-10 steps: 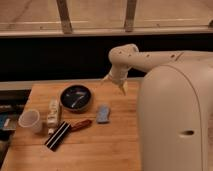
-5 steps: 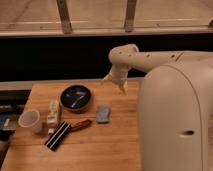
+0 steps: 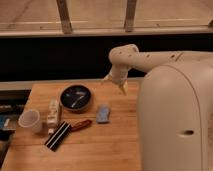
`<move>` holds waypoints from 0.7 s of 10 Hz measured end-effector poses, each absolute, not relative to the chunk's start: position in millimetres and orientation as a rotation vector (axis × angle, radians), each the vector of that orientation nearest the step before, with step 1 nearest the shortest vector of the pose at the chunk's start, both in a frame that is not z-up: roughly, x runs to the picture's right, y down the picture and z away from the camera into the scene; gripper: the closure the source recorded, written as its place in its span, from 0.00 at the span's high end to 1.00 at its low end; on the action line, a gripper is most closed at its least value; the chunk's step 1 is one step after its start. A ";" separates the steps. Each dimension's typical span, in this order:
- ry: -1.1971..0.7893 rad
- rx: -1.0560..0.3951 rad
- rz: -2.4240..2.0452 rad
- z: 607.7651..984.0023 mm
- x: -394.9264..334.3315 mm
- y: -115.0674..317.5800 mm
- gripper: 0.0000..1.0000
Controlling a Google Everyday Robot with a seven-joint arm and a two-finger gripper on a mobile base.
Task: Push the ceramic bowl across the table
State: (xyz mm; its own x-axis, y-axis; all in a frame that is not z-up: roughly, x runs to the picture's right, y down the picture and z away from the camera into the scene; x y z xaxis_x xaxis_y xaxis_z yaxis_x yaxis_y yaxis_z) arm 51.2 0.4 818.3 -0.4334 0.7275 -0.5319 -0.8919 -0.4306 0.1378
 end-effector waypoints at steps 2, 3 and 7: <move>0.496 -0.488 1.993 818.3 51.2 0.5 0.69; 0.496 -0.488 1.993 818.3 51.2 0.5 0.58; 0.496 -0.488 1.993 818.3 51.2 0.5 0.20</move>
State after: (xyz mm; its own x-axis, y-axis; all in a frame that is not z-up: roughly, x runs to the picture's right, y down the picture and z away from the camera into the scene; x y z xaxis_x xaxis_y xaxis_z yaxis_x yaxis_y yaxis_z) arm 51.2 0.5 818.3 -0.4332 0.7275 -0.5321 -0.8920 -0.4305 0.1378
